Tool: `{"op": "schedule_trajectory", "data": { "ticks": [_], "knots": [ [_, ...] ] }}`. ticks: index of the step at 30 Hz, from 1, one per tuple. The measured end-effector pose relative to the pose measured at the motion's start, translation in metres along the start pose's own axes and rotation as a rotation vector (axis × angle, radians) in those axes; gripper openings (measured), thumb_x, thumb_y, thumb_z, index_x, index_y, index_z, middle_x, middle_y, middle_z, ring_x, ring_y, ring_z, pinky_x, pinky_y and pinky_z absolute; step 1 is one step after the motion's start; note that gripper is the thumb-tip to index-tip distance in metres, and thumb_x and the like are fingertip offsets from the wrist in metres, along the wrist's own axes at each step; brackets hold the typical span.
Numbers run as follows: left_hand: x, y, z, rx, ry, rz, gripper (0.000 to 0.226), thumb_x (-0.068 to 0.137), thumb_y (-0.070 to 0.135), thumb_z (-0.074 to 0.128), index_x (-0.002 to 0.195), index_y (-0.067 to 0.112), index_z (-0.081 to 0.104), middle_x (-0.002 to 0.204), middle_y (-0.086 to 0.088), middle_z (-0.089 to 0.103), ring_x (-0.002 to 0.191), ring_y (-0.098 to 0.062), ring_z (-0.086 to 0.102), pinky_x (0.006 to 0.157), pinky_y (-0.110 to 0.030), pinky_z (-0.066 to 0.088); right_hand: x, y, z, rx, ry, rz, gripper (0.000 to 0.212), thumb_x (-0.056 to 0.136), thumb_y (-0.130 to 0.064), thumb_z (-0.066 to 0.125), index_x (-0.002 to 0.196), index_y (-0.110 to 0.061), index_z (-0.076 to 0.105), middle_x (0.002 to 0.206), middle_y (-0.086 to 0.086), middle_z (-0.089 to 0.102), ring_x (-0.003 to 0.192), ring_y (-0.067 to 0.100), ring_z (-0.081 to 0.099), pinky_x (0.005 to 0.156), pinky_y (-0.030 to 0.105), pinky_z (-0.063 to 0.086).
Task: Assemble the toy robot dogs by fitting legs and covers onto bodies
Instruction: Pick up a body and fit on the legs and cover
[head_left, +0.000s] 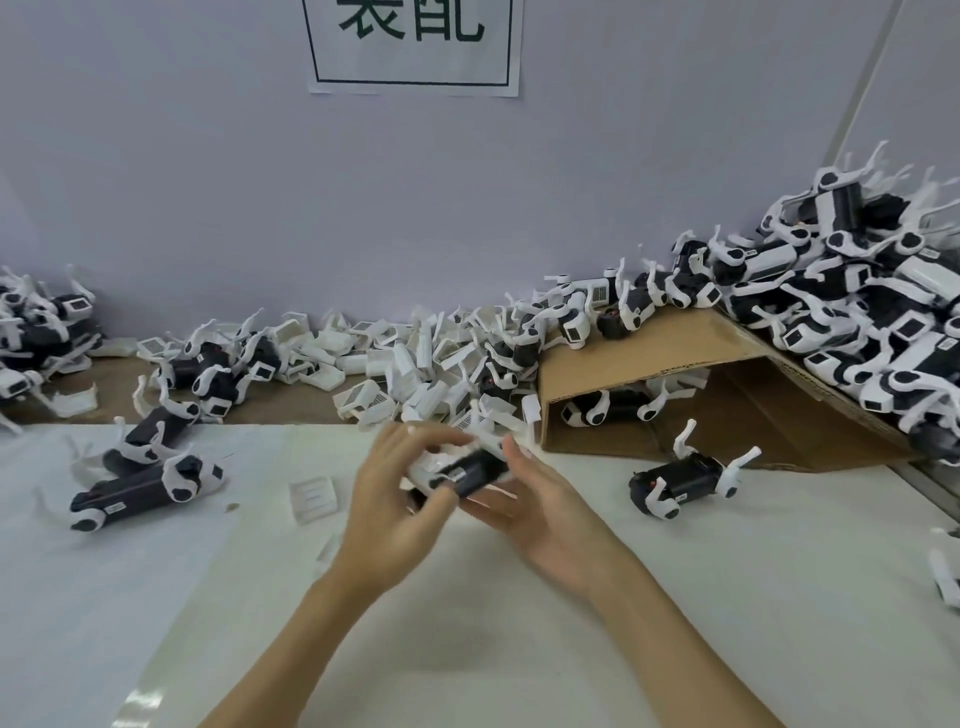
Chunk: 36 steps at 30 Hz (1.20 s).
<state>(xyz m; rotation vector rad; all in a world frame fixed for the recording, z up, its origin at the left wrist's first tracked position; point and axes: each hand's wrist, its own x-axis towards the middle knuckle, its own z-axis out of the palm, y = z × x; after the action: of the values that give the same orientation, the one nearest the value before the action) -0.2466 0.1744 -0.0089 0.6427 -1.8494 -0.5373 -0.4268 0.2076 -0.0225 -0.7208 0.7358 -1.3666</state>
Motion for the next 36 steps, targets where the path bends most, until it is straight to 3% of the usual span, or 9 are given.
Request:
{"op": "schedule_trajectory", "data": {
  "ticks": [4,10,13,15,17,23,27,32,36],
  "knots": [
    [-0.002,0.000,0.003,-0.077,-0.055,-0.026,0.047,0.075,0.023,0.054,0.119,0.025,0.068,0.117,0.006,0.070,0.112,-0.027,0.060,0.096,-0.038,0.049,-0.003,-0.005,-0.005,-0.042,0.006,-0.008,0.055,0.099,-0.033,0.071,0.138,0.004,0.061,0.134,0.028,0.065,0.127,0.041,0.064,0.103,0.042,0.056],
    [-0.001,-0.020,0.004,-0.066,0.052,-0.122,0.070,0.094,0.031,0.068,0.156,0.038,0.036,0.155,0.011,0.042,0.146,-0.022,0.043,0.113,-0.032,0.040,0.001,-0.009,-0.005,0.125,0.072,-0.052,0.052,0.097,-0.016,0.073,0.138,0.011,0.058,0.142,0.030,0.059,0.129,0.037,0.064,0.110,0.045,0.052],
    [0.003,-0.022,0.006,-0.199,0.009,-0.413,0.074,0.088,0.048,0.074,0.153,0.039,0.038,0.143,0.006,0.055,0.121,-0.003,0.061,0.093,-0.016,0.051,0.002,-0.012,-0.006,0.111,0.068,-0.103,0.051,0.099,-0.016,0.070,0.143,0.006,0.056,0.146,0.023,0.060,0.136,0.033,0.058,0.117,0.044,0.045],
    [0.004,-0.021,0.006,-0.285,-0.047,-0.547,0.072,0.087,0.061,0.078,0.148,0.040,0.044,0.126,0.006,0.070,0.104,-0.005,0.072,0.080,-0.009,0.051,0.002,-0.012,-0.006,0.097,0.071,-0.115,0.052,0.099,-0.021,0.070,0.144,0.000,0.057,0.144,0.018,0.062,0.136,0.030,0.059,0.118,0.043,0.045],
    [0.005,-0.023,0.006,-0.344,-0.061,-0.583,0.071,0.087,0.064,0.075,0.147,0.037,0.048,0.114,0.008,0.077,0.098,-0.011,0.077,0.077,-0.014,0.053,0.000,-0.012,-0.004,0.074,0.072,-0.124,0.055,0.097,-0.029,0.071,0.144,-0.003,0.058,0.143,0.015,0.064,0.135,0.029,0.060,0.115,0.041,0.048],
    [0.009,-0.021,0.001,-0.383,-0.009,-0.609,0.077,0.084,0.062,0.074,0.150,0.027,0.052,0.109,0.009,0.078,0.096,-0.017,0.079,0.096,-0.037,0.053,-0.003,-0.011,-0.005,-0.100,0.082,-0.092,0.054,0.099,-0.041,0.067,0.140,-0.007,0.062,0.136,0.017,0.068,0.127,0.037,0.065,0.110,0.045,0.052],
    [0.011,-0.023,-0.001,-0.425,0.000,-0.630,0.078,0.087,0.062,0.078,0.150,0.023,0.053,0.110,0.002,0.079,0.097,-0.023,0.079,0.113,-0.055,0.048,-0.005,-0.010,-0.002,-0.242,0.119,-0.063,0.060,0.091,-0.049,0.070,0.133,-0.006,0.064,0.123,0.020,0.073,0.105,0.041,0.074,0.087,0.039,0.062],
    [0.011,-0.024,-0.003,-0.454,-0.016,-0.634,0.076,0.080,0.062,0.078,0.144,0.025,0.057,0.109,-0.003,0.078,0.091,-0.029,0.079,0.112,-0.060,0.048,-0.008,-0.009,0.001,-0.394,0.144,-0.113,0.066,0.084,-0.053,0.072,0.129,-0.006,0.063,0.113,0.025,0.073,0.082,0.035,0.073,0.063,0.031,0.057],
    [0.012,-0.027,-0.014,-0.532,-0.068,-0.565,0.072,0.081,0.050,0.084,0.145,0.031,0.058,0.122,-0.006,0.075,0.089,-0.035,0.076,0.096,-0.051,0.056,-0.012,-0.013,-0.001,-0.392,0.067,-0.147,0.058,0.090,-0.043,0.073,0.138,-0.018,0.054,0.124,0.017,0.071,0.097,0.041,0.075,0.068,0.034,0.059]
  ]
}}
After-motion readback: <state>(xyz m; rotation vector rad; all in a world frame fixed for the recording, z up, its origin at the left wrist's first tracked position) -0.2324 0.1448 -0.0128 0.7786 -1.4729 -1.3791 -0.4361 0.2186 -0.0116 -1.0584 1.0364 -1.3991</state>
